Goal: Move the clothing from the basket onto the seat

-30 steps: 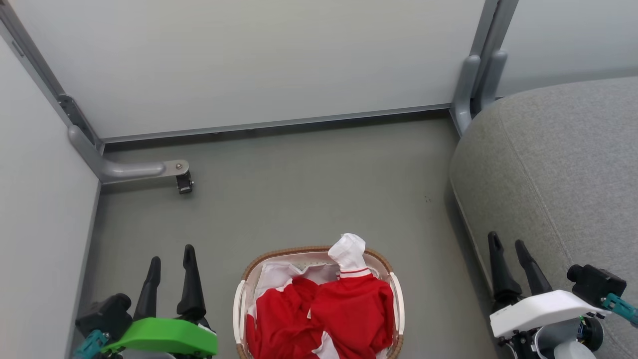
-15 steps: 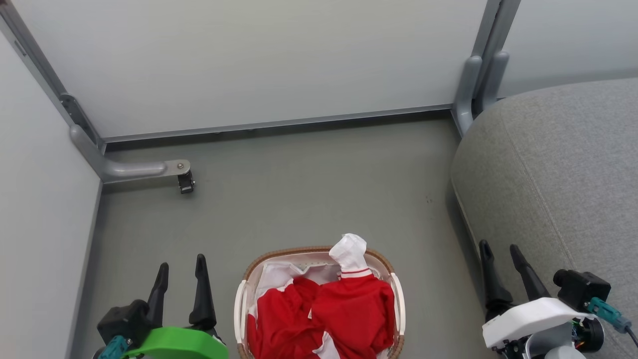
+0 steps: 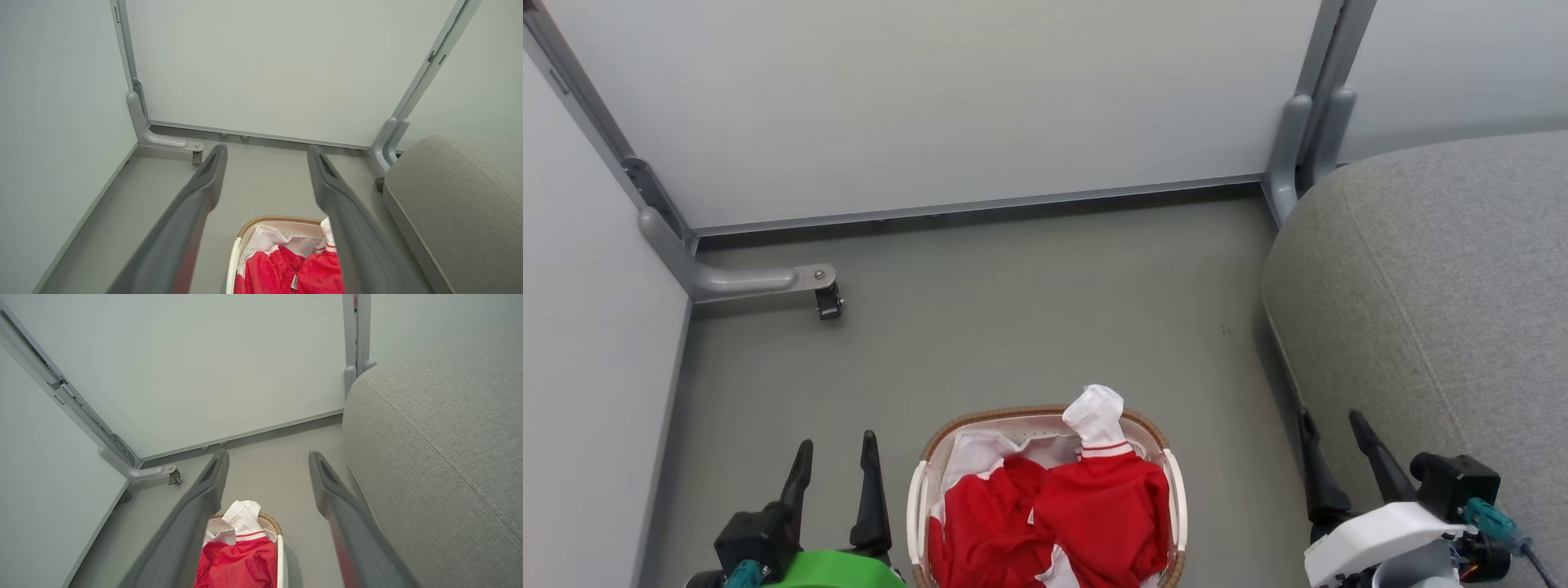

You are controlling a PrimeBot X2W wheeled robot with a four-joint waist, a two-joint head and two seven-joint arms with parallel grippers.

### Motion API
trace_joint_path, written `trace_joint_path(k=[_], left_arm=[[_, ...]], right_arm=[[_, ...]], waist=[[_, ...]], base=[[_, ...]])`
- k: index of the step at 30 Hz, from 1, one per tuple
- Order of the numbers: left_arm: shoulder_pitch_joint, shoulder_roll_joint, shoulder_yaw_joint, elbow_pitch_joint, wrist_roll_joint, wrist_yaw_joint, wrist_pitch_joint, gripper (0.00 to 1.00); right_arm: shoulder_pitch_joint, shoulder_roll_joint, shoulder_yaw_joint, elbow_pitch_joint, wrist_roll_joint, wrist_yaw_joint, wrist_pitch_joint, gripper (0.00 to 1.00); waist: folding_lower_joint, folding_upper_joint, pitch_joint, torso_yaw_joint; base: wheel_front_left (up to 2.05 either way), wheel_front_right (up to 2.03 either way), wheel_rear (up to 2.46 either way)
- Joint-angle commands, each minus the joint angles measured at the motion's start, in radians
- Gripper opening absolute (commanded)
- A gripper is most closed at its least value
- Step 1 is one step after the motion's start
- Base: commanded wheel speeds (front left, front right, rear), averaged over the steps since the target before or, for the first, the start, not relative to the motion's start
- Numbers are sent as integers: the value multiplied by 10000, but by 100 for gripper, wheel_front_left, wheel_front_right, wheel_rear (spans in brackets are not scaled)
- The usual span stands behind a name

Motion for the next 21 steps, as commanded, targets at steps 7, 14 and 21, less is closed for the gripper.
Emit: trace_joint_path(k=[7, 14, 21], left_arm=[[205, 73, -135, 47, 602, 111, -198, 100], [217, 77, -236, 110, 1022, 157, -321, 100], [206, 79, -259, 149, 1154, 154, -358, 100]], right_arm=[[102, -66, 95, 41, -589, 4, -209, 100], [120, -72, 150, 22, -1008, 2, -329, 100], [128, -73, 104, -54, -1126, 2, -369, 100]], waist=[[0, 0, -5, 2], [0, 0, 3, -3], [0, 0, 16, 0]], base=[[0, 0, 0], [0, 0, 0], [0, 0, 0]])
